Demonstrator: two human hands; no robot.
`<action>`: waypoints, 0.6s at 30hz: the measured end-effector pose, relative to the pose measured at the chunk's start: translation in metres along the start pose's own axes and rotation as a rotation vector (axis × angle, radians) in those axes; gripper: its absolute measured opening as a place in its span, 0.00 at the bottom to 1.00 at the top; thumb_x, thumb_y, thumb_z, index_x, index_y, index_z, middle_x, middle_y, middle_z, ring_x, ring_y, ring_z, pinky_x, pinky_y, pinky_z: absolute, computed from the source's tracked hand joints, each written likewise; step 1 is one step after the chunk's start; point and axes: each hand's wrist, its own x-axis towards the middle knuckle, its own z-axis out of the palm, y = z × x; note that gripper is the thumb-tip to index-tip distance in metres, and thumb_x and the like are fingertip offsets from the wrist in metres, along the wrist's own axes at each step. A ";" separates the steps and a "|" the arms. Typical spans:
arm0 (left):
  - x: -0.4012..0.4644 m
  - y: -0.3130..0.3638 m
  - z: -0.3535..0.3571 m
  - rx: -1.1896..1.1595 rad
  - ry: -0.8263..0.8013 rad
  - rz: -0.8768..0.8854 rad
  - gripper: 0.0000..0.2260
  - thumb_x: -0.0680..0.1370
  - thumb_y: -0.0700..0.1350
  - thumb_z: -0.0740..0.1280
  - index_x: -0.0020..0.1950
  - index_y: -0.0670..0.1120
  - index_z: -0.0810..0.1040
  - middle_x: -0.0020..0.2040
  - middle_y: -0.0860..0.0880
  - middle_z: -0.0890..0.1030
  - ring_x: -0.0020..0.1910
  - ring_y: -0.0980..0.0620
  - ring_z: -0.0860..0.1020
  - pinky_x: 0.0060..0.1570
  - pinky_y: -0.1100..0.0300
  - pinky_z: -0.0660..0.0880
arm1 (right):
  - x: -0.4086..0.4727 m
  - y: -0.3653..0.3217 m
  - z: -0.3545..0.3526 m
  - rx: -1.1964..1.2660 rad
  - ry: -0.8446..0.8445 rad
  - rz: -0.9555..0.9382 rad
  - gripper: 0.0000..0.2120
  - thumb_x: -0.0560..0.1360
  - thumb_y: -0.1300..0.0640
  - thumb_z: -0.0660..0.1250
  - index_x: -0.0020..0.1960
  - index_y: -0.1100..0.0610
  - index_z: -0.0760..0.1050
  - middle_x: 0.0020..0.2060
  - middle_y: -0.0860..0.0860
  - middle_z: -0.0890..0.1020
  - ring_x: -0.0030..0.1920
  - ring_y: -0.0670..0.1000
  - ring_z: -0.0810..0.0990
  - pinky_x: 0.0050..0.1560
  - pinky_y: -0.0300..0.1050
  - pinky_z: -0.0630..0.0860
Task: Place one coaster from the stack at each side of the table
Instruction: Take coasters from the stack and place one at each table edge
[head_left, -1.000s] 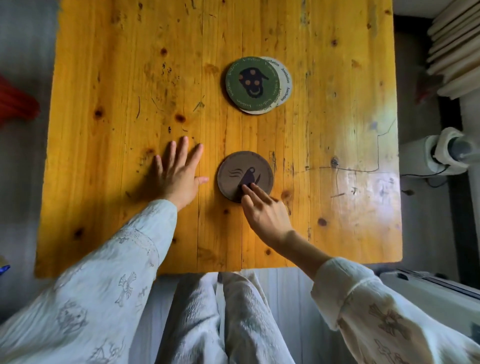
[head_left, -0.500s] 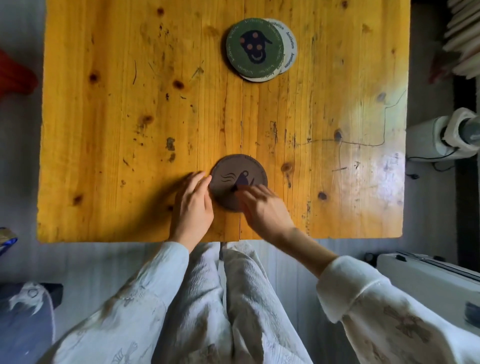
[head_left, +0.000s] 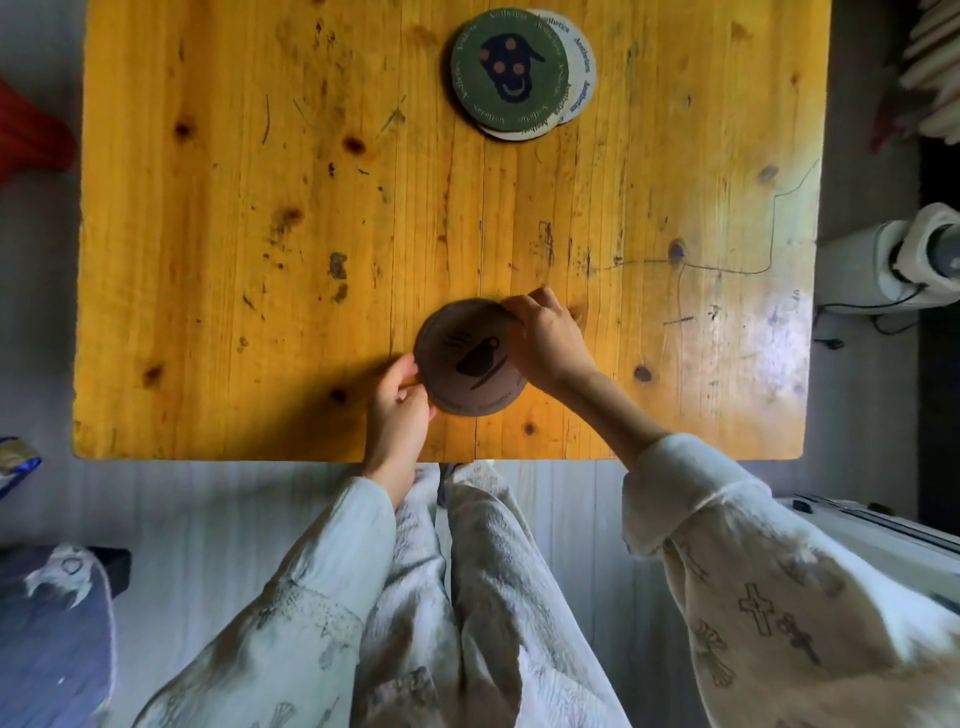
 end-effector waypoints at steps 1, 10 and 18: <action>0.002 0.001 -0.002 0.013 -0.004 0.002 0.20 0.77 0.32 0.53 0.67 0.46 0.68 0.60 0.49 0.71 0.55 0.52 0.72 0.56 0.55 0.73 | -0.004 0.000 0.001 0.051 -0.002 0.051 0.18 0.76 0.65 0.57 0.66 0.62 0.69 0.60 0.63 0.72 0.59 0.64 0.71 0.59 0.55 0.72; 0.014 0.005 -0.015 0.216 -0.101 0.102 0.19 0.77 0.34 0.53 0.63 0.48 0.72 0.59 0.51 0.75 0.61 0.50 0.72 0.66 0.47 0.69 | -0.042 0.009 0.014 0.370 -0.011 0.322 0.16 0.76 0.66 0.55 0.62 0.63 0.72 0.57 0.64 0.76 0.60 0.61 0.73 0.57 0.52 0.73; 0.008 -0.003 -0.017 0.248 -0.110 0.133 0.17 0.78 0.35 0.53 0.60 0.49 0.73 0.56 0.53 0.75 0.59 0.53 0.73 0.66 0.48 0.69 | -0.056 0.007 0.019 0.488 0.001 0.416 0.17 0.76 0.64 0.55 0.63 0.61 0.71 0.59 0.62 0.74 0.53 0.65 0.78 0.57 0.62 0.76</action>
